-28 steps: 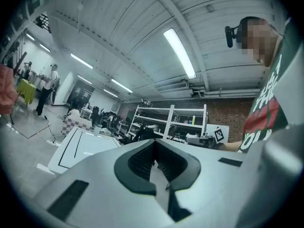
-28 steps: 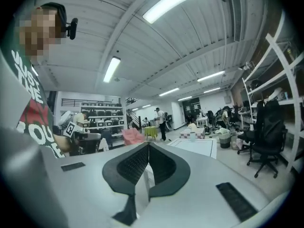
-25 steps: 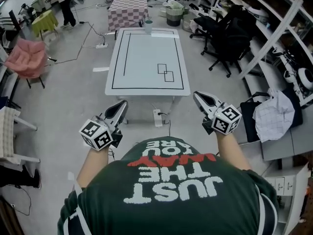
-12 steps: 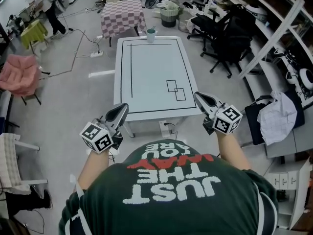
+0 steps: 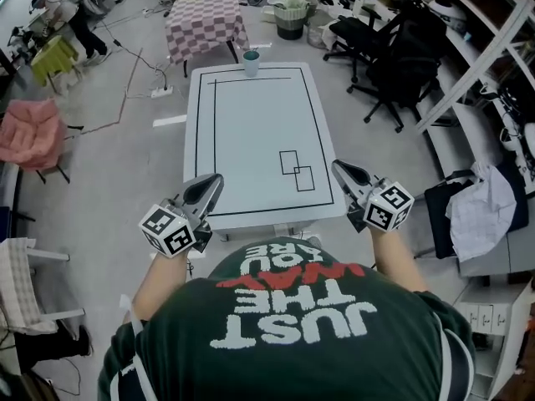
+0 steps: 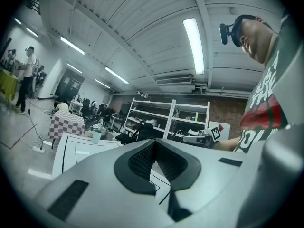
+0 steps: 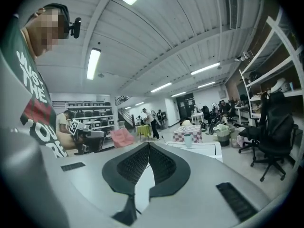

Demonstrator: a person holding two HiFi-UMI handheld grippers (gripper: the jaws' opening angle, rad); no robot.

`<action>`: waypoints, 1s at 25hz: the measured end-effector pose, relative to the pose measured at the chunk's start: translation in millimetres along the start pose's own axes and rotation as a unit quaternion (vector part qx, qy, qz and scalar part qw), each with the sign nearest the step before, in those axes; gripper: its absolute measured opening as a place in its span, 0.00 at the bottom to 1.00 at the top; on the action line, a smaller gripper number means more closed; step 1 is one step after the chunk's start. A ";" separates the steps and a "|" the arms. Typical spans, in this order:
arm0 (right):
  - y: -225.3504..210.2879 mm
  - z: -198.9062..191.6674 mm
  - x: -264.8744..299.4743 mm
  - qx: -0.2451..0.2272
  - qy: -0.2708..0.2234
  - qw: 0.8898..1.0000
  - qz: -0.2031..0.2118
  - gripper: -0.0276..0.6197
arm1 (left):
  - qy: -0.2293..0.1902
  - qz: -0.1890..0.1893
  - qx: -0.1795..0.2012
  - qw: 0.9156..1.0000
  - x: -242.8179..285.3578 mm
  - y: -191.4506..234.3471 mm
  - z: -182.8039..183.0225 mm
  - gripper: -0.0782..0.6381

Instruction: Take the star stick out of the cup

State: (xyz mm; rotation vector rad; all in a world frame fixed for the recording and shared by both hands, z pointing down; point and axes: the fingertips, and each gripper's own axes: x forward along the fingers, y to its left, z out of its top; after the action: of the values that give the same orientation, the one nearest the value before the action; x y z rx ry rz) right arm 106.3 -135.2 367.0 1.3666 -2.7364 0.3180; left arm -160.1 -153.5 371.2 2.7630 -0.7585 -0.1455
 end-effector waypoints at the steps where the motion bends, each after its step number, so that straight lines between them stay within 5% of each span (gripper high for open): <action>1: -18.7 -0.3 1.7 0.001 0.000 1.000 0.005 0.09 | -0.001 0.004 0.004 1.000 17.6 2.6 -0.4 0.12; 5: -96.7 6.5 17.7 -0.007 -0.002 0.999 0.050 0.09 | -0.017 0.048 0.016 0.999 90.2 17.5 3.1 0.12; 8: -140.3 9.7 33.4 -0.010 0.010 0.995 0.100 0.09 | -0.038 0.097 -0.011 0.995 136.7 29.6 6.0 0.12; 12: -175.3 12.0 53.1 -0.013 0.021 0.990 0.140 0.09 | -0.018 0.121 -0.015 0.992 176.7 30.9 0.4 0.12; 25: -172.6 13.7 140.3 0.002 0.026 0.995 0.101 0.09 | 0.008 0.101 -0.017 0.995 165.9 120.0 6.7 0.12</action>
State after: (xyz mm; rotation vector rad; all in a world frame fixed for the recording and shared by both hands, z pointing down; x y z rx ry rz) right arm 159.6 -348.7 401.4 1.0666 -2.8355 0.3660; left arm -77.3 -339.3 395.1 2.6324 -1.0147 -0.0933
